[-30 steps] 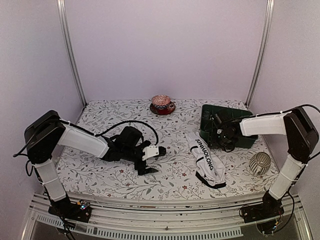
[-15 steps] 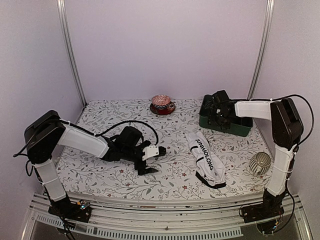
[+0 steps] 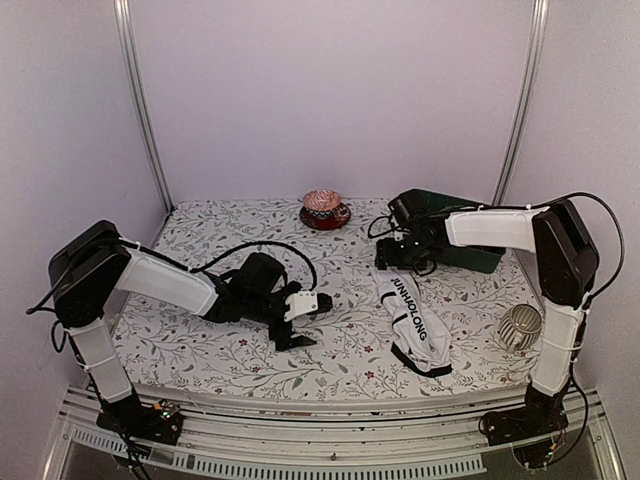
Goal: Roll the underwear
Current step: Move the underwear to the center of the board.
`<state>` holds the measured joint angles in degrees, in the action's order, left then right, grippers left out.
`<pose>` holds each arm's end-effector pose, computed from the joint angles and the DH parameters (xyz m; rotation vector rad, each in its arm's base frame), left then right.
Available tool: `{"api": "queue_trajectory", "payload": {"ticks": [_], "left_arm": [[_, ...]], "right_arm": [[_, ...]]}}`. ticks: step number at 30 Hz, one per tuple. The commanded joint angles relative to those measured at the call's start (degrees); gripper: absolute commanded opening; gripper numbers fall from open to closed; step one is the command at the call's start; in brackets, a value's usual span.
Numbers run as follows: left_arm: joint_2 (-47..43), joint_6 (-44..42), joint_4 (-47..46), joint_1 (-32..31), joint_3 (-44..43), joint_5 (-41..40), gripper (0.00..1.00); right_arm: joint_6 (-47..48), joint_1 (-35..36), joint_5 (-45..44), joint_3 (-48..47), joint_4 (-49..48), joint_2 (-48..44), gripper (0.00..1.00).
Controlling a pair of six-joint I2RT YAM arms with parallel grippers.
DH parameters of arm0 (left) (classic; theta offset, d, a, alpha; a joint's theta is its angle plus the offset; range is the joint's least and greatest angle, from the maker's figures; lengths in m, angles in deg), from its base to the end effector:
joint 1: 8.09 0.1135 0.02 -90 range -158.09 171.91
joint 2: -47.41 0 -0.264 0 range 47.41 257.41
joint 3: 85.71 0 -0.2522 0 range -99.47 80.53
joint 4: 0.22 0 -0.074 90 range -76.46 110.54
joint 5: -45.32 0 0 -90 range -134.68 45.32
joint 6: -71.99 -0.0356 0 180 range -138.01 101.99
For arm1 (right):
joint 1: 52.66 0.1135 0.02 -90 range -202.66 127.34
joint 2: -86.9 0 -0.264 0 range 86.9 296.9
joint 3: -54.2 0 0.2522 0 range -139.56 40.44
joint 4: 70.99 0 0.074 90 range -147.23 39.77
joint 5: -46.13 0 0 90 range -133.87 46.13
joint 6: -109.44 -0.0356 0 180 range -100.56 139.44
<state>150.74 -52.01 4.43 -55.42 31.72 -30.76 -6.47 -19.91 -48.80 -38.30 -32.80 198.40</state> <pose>0.2296 -0.2618 0.1284 1.6319 1.7178 -0.3996 0.3503 0.2217 0.1850 -0.1216 2.5851 0.2761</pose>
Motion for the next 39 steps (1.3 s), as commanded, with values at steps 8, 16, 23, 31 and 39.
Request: {"api": "queue_trajectory", "payload": {"ticks": [8,16,23,31,39], "left_arm": [[0.03,0.29,0.40,0.62,-0.79,1.21,0.98],[0.21,0.07,0.49,0.64,-0.84,1.37,0.98],[0.30,0.01,0.49,0.65,-0.84,1.46,0.98],[0.56,-0.10,0.63,0.60,-0.96,1.73,0.98],[1.16,-0.19,0.84,0.58,-1.15,1.73,0.99]], "right_arm": [[8.80,-0.06,-0.33,-15.97,4.52,12.33,0.72],[9.08,-2.86,1.94,-18.99,5.71,16.01,0.70],[9.72,-4.11,6.05,-18.32,5.36,17.05,0.67],[11.72,-5.24,10.55,-17.23,4.10,17.30,0.57],[14.58,-5.42,12.83,-19.74,6.24,18.84,0.54]]}}
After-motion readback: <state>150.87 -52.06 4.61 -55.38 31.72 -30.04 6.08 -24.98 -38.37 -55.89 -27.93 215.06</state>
